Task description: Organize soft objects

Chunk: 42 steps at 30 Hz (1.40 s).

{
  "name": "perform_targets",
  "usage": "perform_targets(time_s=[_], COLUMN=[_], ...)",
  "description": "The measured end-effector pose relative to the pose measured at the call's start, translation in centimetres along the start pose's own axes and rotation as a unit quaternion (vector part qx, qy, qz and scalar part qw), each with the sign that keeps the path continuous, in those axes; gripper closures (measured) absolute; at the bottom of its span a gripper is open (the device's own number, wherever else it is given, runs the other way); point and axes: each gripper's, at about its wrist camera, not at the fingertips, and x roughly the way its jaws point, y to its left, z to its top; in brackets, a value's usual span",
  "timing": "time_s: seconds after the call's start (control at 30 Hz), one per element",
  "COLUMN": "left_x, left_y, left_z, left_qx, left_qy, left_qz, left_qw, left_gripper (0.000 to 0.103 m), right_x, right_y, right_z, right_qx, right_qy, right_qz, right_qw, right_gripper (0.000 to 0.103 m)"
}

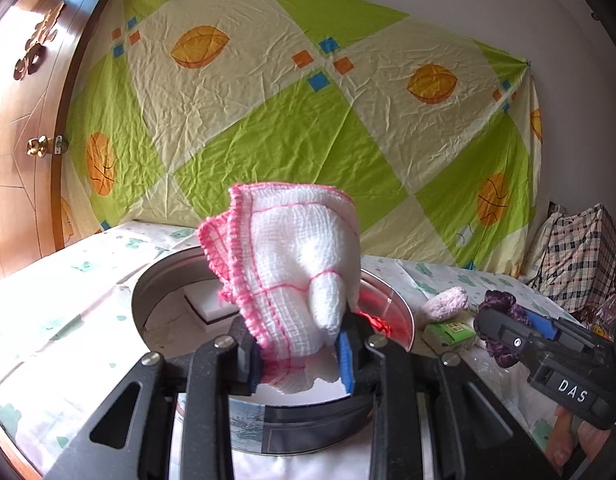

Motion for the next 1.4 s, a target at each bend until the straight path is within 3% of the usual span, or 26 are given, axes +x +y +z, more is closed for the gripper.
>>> perform_targets(time_s=[0.27,0.5,0.67,0.9,1.27,1.33,1.4], left_x=[0.6,3.6,5.3,7.9,11.6,12.2,12.7], left_y=[0.8,2.1,3.2,5.0,4.5,4.6,4.4], left_z=[1.8,3.6,5.1,5.8,6.0,5.7,5.5], left_qx=[0.018,0.016,0.025,0.017,0.021,0.02,0.022], left_qy=[0.017,0.081,0.114,0.173,0.24,0.251,0.261], left_qz=[0.008,0.003,0.013,0.014,-0.001,0.001,0.002], left_qw=[0.9997,0.9966,0.9931,0.9846,0.9705,0.9678,0.965], left_gripper=[0.076,0.076,0.075,0.075,0.074,0.071,0.056], right_x=[1.1,4.4,8.2,12.7,15.7,16.0,16.3], right_y=[0.2,1.5,2.6,4.3,5.6,5.8,5.9], right_z=[2.8,6.0,7.3,7.0,5.6,5.4,5.3], right_qx=[-0.002,-0.016,-0.015,-0.033,-0.059,-0.063,-0.068], right_qy=[0.001,0.025,0.066,0.118,0.167,0.174,0.175], right_qz=[0.024,0.052,0.076,0.076,0.069,0.067,0.06], right_qw=[1.0,0.998,0.995,0.99,0.982,0.98,0.98], right_gripper=[0.058,0.058,0.058,0.058,0.058,0.058,0.057])
